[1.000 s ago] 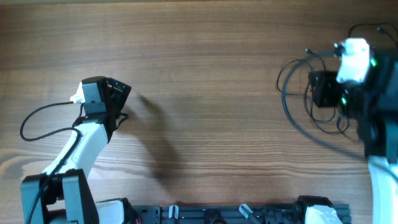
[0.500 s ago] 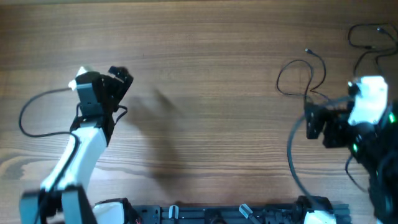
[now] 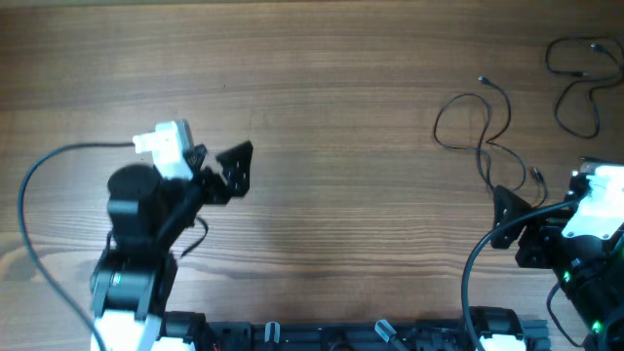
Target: Untangle cables
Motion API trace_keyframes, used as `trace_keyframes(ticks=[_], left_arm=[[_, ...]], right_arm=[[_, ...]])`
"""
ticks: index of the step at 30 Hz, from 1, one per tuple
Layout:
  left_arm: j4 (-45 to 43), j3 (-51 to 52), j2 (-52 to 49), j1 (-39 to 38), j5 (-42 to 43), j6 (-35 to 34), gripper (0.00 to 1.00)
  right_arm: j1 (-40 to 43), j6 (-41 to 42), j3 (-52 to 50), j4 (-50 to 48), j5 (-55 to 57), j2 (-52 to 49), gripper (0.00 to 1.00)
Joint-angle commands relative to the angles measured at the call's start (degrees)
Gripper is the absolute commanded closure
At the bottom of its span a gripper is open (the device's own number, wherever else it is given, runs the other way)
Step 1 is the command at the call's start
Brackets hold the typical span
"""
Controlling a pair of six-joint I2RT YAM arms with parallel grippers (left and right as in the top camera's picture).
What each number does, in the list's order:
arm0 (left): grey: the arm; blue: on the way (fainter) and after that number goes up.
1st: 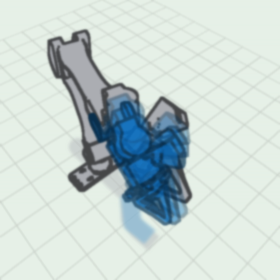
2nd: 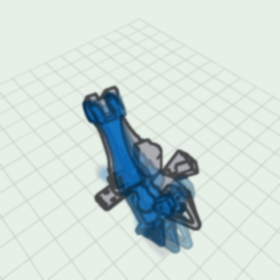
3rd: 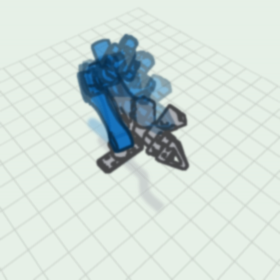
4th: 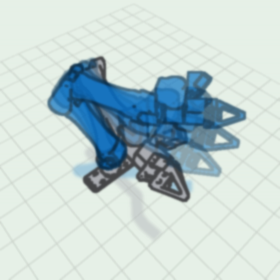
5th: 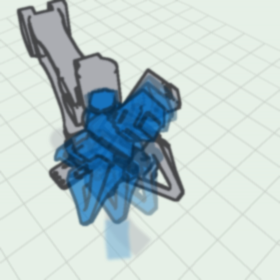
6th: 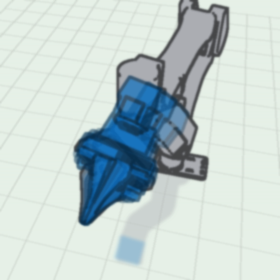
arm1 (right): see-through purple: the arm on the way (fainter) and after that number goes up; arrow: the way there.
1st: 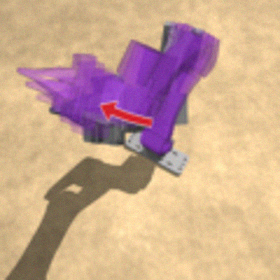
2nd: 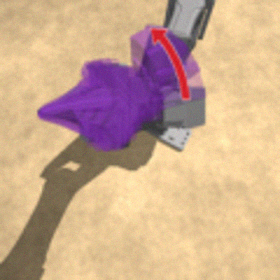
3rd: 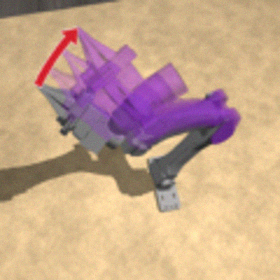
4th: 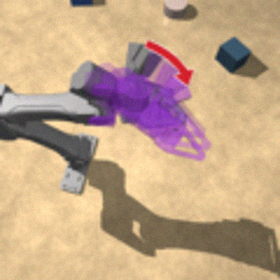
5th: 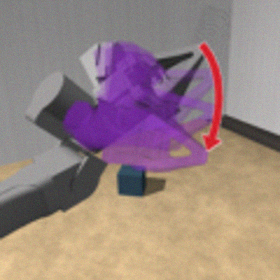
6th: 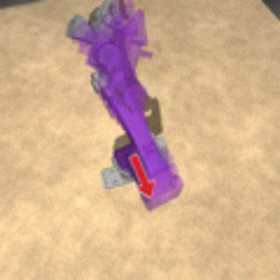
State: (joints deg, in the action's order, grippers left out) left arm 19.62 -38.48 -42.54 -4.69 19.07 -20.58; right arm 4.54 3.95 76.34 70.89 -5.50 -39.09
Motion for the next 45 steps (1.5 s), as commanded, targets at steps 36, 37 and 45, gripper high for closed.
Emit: trace_keyframes(ticks=[36,37,45], left_arm=[[47.0,-0.1,42.0,-0.3,1.3,3.3,0.0],[49.5,-0.1,42.3,-0.3,1.3,3.3,0.0],[57.7,0.0,42.3,-0.3,1.3,3.3,0.0]], right_arm=[[0.0,2.2,0.0,2.1,5.5,0.9,0.0],[0.0,2.2,0.0,2.4,5.5,0.9,0.0],[0.0,2.2,0.0,2.6,5.5,0.9,0.0]])
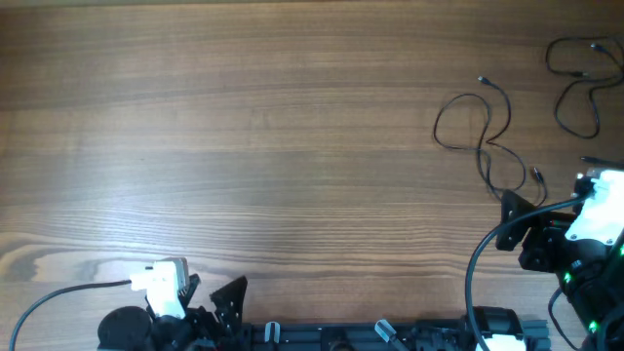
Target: Untangle cables
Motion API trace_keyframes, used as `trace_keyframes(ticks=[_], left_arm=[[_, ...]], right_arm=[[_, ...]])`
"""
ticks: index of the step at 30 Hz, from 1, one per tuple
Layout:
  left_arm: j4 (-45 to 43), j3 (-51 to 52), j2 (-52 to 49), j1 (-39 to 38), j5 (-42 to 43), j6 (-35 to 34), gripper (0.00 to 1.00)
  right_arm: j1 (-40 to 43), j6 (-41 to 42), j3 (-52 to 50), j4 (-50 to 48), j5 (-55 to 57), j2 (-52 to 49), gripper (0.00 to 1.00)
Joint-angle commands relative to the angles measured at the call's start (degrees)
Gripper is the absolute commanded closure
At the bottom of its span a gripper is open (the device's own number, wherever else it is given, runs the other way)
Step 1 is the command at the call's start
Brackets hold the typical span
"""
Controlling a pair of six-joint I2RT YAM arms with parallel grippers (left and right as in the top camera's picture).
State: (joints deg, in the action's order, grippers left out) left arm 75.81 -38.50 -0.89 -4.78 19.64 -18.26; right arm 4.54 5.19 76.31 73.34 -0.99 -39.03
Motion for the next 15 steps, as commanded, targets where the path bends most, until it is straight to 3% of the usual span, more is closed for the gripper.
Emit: trace_keyframes(ticks=[1,8,15], left_arm=[[2.1,0.0,0.7,-0.2,0.7,1.0,0.0],[2.0,0.0,0.7,-0.2,1.8,0.9,0.0],[-9.2,0.0,0.7,-0.2,1.8,0.9,0.0]], right_arm=[[0.0,1.0,0.1,0.2,1.0,0.8,0.0],[0.0,1.0,0.1,0.2,1.0,0.8,0.0],[0.0,1.0,0.1,0.2,1.3,0.8,0.0]])
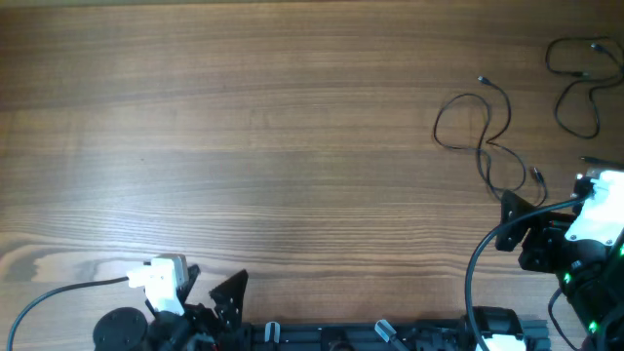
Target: Untangle cables
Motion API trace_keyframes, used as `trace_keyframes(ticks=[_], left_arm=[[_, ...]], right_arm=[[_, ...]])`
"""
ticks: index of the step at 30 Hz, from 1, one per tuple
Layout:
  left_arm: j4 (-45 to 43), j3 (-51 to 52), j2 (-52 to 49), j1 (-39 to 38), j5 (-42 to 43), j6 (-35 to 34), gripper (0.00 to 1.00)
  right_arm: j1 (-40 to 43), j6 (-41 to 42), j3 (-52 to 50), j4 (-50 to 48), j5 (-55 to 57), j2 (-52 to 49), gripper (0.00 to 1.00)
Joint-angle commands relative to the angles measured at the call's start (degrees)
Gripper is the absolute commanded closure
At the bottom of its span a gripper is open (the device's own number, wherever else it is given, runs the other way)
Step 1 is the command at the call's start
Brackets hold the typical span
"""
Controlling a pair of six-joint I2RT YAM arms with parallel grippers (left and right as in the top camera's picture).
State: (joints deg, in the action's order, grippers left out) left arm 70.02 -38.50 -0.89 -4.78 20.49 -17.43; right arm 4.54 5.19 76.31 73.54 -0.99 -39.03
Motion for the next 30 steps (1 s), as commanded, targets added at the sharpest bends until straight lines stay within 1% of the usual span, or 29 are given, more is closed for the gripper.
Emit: trace_keyframes(ticks=[1,6,11,14,17,20,26,30], left_arm=[[-5.7,0.0,0.7,-0.2,0.9,0.1,0.0],[-12.8,0.0,0.7,-0.2,-0.5,0.6,0.0],[-16.2,0.1,0.6,-0.2,-8.2,0.5,0.0],[-19.2,1.0,0.6,-0.2,-10.8,0.5,0.0],[-24.0,4.7,0.6,-0.2,-11.0,0.5,0.0],[-30.0,10.4,0.6,-0.2,-11.0,0.5,0.0],[-46.6,22.3,0.6,-0.2,-11.0,0.5,0.0],[-56.0,27.9,0.5,-0.2,-11.0,0.5,0.0]], right_arm=[[0.0,0.9,0.1,0.0,1.3,0.8,0.0],[0.0,0.9,0.1,0.0,1.5,0.8,0.0],[0.0,0.9,0.1,0.0,4.6,0.8,0.0],[0.0,0.9,0.1,0.0,4.7,0.8,0.0],[0.0,0.9,0.1,0.0,4.7,0.8,0.0],[0.0,0.9,0.1,0.0,4.7,0.8,0.0],[0.0,0.9,0.1,0.1,5.1,0.8,0.0],[0.0,0.9,0.1,0.1,5.1,0.8,0.0]])
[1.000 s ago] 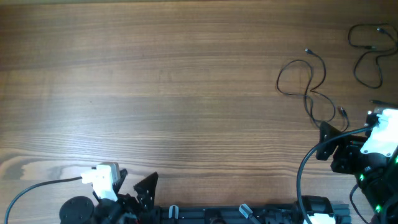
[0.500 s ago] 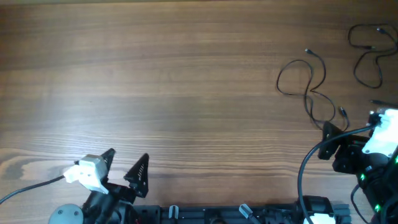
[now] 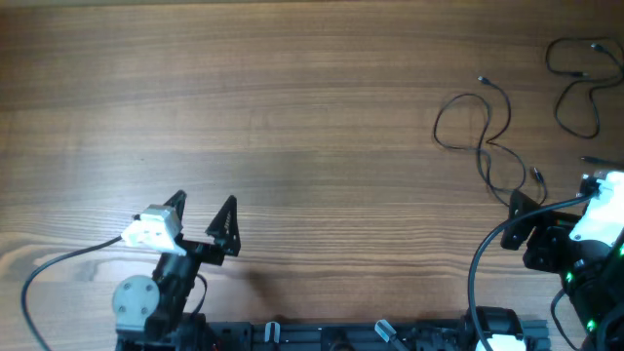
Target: Untangle cables
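Two thin black cables lie apart at the right of the overhead view. One cable forms a loop with loose ends. The other cable curls at the far right corner. My left gripper stands open and empty at the front left, far from both. My right gripper shows one dark finger just right of the near end of the looped cable, not touching it. Its other finger is hidden.
The wooden table fills the view. The arm bases and a dark rail run along the front edge. A grey lead trails from the left wrist.
My left arm was folded at the front edge and now reaches onto the table, its gripper open. The right arm has shifted slightly to the right. The cables lie as before.
My left gripper first stood out over the left middle of the table. At the two later moments it was back at the front edge, and now it is out again, nearer the front. The right arm edged right, away from the looped cable. Neither cable moved.
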Motion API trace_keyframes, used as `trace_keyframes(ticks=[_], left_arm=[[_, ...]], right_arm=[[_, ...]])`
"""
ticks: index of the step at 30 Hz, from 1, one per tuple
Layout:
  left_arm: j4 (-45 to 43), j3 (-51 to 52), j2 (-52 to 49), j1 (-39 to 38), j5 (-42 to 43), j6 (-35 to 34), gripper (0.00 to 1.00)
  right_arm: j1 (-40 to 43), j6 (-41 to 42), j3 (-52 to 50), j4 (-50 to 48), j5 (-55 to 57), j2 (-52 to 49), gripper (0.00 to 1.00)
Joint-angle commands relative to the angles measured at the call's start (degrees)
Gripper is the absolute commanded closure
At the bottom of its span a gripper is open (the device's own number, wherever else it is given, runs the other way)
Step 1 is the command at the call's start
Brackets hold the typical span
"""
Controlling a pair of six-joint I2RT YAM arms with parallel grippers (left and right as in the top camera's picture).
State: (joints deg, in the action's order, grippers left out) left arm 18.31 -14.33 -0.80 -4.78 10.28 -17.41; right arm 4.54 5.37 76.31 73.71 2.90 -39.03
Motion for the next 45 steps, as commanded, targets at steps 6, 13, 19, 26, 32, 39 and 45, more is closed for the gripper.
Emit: trace_keyframes(ticks=[6,13,19,26,32,39,45], left_arm=[[-9.0,7.3,0.5,-0.2,-1.0,0.5,0.0],[-11.8,9.8,0.4,-0.2,-1.9,0.5,0.0],[-13.8,12.0,0.4,-0.2,-2.5,0.5,0.0],[-14.8,13.9,0.4,-0.2,-2.8,0.5,0.0],[-14.7,13.9,0.4,-0.2,-7.2,0.5,0.0],[-14.2,13.9,0.4,-0.2,-7.2,0.5,0.0],[-14.2,13.9,0.4,-0.2,-7.2,0.5,0.0]], right_arm=[[0.0,0.8,0.1,0.1,1.2,0.8,0.0],[0.0,0.8,0.1,0.2,1.2,0.8,0.0],[0.0,0.8,0.1,0.8,1.2,0.8,0.0],[0.0,0.8,0.1,0.9,1.2,0.8,0.01],[0.0,0.8,0.1,1.0,1.2,0.9,0.0],[0.0,0.8,0.1,1.9,1.2,1.0,0.0],[0.0,0.7,0.1,2.2,1.2,4.0,0.0]])
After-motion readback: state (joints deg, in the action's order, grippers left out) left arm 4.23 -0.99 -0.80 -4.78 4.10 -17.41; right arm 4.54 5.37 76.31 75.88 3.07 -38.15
